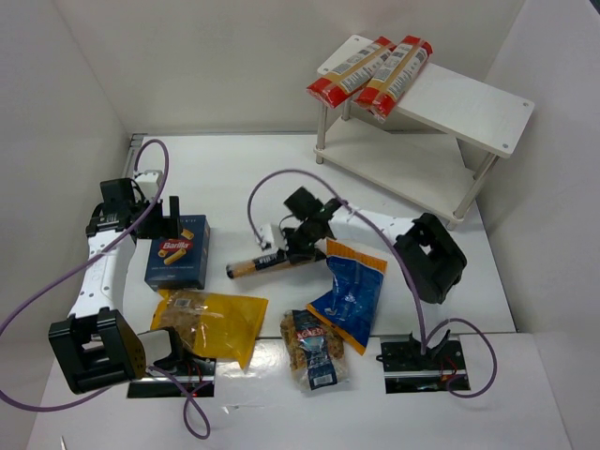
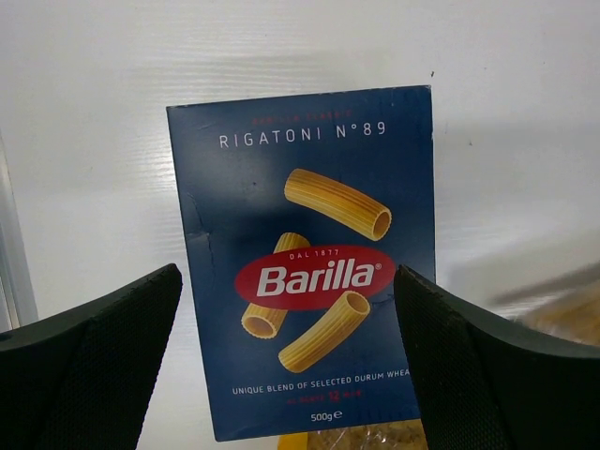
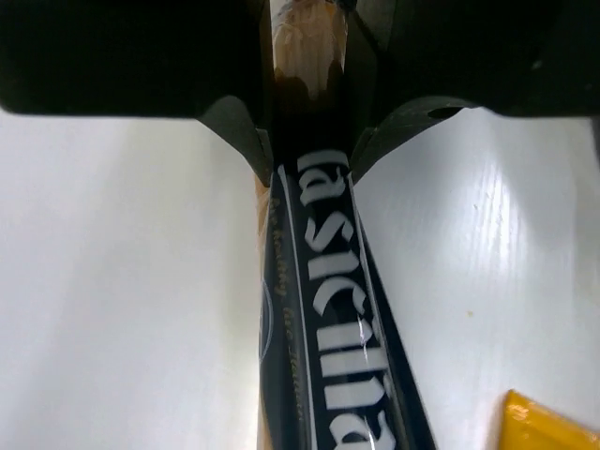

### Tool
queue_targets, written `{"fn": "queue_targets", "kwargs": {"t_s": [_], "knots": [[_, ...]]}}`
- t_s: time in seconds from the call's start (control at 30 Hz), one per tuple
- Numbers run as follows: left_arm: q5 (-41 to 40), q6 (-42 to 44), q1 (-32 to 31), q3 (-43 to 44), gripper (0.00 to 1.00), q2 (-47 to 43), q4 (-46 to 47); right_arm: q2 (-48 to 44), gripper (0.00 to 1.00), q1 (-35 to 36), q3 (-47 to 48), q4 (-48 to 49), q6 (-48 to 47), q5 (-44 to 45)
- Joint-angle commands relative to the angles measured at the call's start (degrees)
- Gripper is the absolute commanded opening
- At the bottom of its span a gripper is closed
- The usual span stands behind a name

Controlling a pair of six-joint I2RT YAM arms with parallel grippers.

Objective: Place and organize the pasta boxes and bags onto the shelf

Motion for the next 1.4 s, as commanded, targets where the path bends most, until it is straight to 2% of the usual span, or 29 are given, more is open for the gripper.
{"fn": "queue_targets", "kwargs": {"t_s": [0.0,0.1,0.23,0.63,0.73,0.93,1.03,1.17,1.37], "knots": [[0.4,1.4,-0.3,0.0,0.99,-1.6,1.2,-2.9,0.00,-9.2,13.5,-4.7,12.6,-12.6],[0.9,1.4,-0.3,0.0,0.99,-1.6,1.2,-2.9,0.00,-10.7,14.9,-5.9,18.4,-12.6],[2.0,1.4,-0.3,0.0,0.99,-2.1,1.2,-5.1,0.00,-13.1,14.9,-6.4,21.5,-15.1],[2.6,1.4,-0.3,0.0,0.99,-3.1,0.6,-10.3,0.00,-14.2,13.9,-7.5,25.8,-17.5],[3.1,1.4,-0.3,0.0,0.99,-3.1,0.6,-10.3,0.00,-13.5,11.9,-5.9,25.8,-13.6],[3.1,1.4,-0.3,0.0,0.99,-3.1,0.6,-5.6,0.00,-12.2,5.6,-0.8,23.9,-7.7],[3.1,1.4,-0.3,0.0,0.99,-3.1,0.6,-2.0,0.00,-11.6,5.6,-0.2,23.4,-6.5],[3.1,1.4,-0.3,0.0,0.99,-3.1,0.6,0.5,0.00,-7.7,3.5,2.1,22.8,-0.7],[3.1,1.4,-0.3,0.0,0.99,-2.6,0.6,7.2,0.00,-6.4,5.8,4.6,24.6,0.7]]}}
